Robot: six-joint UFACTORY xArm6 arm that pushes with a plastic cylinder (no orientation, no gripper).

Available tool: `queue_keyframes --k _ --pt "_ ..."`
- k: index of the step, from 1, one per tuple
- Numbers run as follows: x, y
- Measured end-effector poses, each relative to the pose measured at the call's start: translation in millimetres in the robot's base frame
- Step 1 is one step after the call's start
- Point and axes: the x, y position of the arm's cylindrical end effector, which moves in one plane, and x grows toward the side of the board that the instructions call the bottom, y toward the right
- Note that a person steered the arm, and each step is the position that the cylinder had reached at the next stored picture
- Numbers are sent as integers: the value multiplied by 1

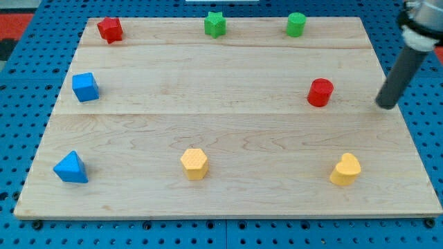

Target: Push the group of blocks up a bit

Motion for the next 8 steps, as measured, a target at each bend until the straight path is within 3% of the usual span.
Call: queue_keyframes --k 1,4,5,8 --pt "-38 34" --pt "-3 37" --pt "32 33" --pt "54 16"
